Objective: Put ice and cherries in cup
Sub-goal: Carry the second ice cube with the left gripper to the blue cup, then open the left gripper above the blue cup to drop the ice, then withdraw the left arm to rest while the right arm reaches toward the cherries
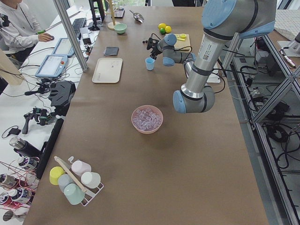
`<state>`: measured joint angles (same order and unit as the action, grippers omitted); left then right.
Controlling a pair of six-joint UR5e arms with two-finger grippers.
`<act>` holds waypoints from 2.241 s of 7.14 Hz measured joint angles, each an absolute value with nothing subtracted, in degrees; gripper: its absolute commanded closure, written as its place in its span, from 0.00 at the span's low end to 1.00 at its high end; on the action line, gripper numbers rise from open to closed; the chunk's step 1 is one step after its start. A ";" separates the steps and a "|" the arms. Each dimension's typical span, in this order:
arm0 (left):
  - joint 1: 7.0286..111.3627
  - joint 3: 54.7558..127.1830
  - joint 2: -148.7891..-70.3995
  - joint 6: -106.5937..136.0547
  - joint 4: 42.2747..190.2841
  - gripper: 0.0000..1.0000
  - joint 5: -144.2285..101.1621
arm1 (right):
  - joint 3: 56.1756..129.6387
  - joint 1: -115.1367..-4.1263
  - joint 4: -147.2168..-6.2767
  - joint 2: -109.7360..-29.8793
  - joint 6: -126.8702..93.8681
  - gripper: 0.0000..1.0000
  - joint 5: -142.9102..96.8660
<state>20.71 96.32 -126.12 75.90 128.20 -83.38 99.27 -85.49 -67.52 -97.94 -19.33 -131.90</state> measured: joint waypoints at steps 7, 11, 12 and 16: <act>21.46 92.93 -126.39 75.78 128.37 0.02 -83.32 | 99.27 -85.43 -67.53 -98.00 -19.45 0.00 -132.23; 26.60 103.35 -121.40 67.85 118.20 0.02 -89.25 | 101.61 -82.28 -67.61 -95.09 -29.24 0.00 -133.50; 31.30 106.99 -118.26 63.65 113.60 0.02 -95.69 | 103.02 -79.14 -67.74 -93.43 -35.67 0.00 -131.39; 59.45 109.63 -102.93 30.63 105.45 0.02 -119.93 | 105.69 -60.04 -76.31 -78.86 -60.24 0.00 -117.03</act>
<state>59.45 109.63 -102.93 30.63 105.45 -119.93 105.69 -60.04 -76.31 -78.86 -60.24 -117.03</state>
